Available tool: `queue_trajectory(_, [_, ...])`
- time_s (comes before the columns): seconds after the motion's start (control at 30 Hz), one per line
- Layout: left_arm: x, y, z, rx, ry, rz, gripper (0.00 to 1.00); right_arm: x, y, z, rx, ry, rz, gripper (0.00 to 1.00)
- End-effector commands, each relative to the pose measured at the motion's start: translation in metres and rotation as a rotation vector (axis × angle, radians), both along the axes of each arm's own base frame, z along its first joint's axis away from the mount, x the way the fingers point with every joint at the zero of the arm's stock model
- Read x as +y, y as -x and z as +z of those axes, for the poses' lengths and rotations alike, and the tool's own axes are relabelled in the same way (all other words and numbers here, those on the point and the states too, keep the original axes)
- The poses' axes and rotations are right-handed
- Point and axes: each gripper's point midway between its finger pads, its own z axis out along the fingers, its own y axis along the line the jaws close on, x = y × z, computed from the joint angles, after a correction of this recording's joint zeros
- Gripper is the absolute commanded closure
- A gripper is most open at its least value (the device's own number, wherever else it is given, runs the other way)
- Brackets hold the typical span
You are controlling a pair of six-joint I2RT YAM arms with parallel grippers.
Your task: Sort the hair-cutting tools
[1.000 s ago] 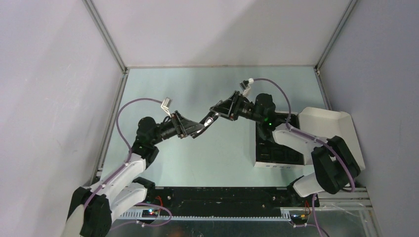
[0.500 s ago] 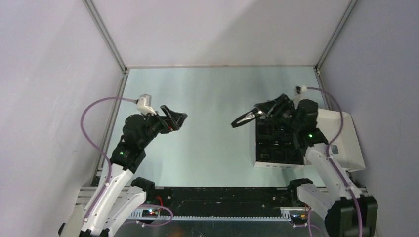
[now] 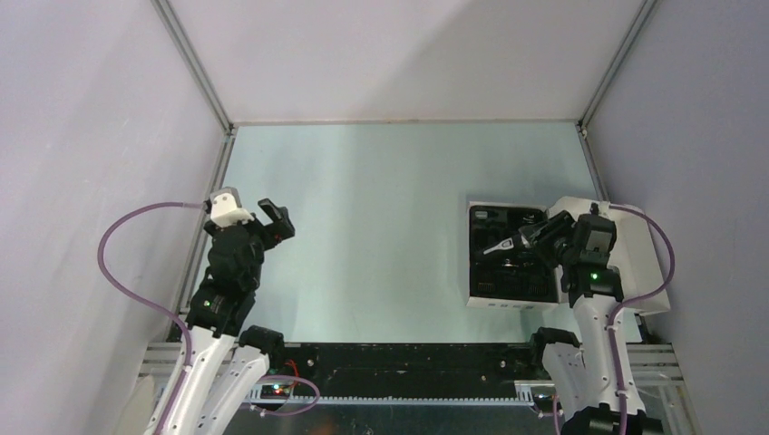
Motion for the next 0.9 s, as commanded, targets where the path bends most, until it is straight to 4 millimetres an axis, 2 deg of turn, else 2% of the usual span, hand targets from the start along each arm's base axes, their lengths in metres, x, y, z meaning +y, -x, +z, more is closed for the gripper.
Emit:
queue_trajectory(0.0, [0.024, 0.003, 0.003, -0.012, -0.077, 0.107, 0.0, -0.018, 0.001, 0.0, -0.028, 0.053, -0.084, 1.0])
queue_trajectory(0.27, [0.032, -0.001, 0.025, -0.075, -0.134, 0.142, 0.0, -0.015, 0.003, -0.03, -0.024, -0.018, -0.111, 1.0])
queue_trajectory(0.53, [0.027, -0.002, 0.022, -0.076, -0.148, 0.118, 0.0, 0.001, -0.001, -0.049, 0.012, -0.13, -0.072, 1.0])
queue_trajectory(0.73, [0.025, -0.001, 0.023, -0.079, -0.16, 0.112, 0.0, 0.0, 0.004, -0.062, 0.073, -0.14, -0.094, 0.99])
queue_trajectory(0.8, [0.023, -0.001, 0.023, -0.082, -0.16, 0.104, 0.01, -0.001, 0.007, -0.067, 0.095, -0.131, -0.1, 0.92])
queue_trajectory(0.83, [0.022, -0.001, 0.023, -0.082, -0.161, 0.098, 0.0, -0.001, 0.007, -0.069, 0.106, -0.132, -0.099, 0.81])
queue_trajectory(0.87, [0.021, -0.001, 0.023, -0.082, -0.162, 0.094, 0.0, -0.001, 0.009, -0.072, 0.119, -0.131, -0.097, 0.76])
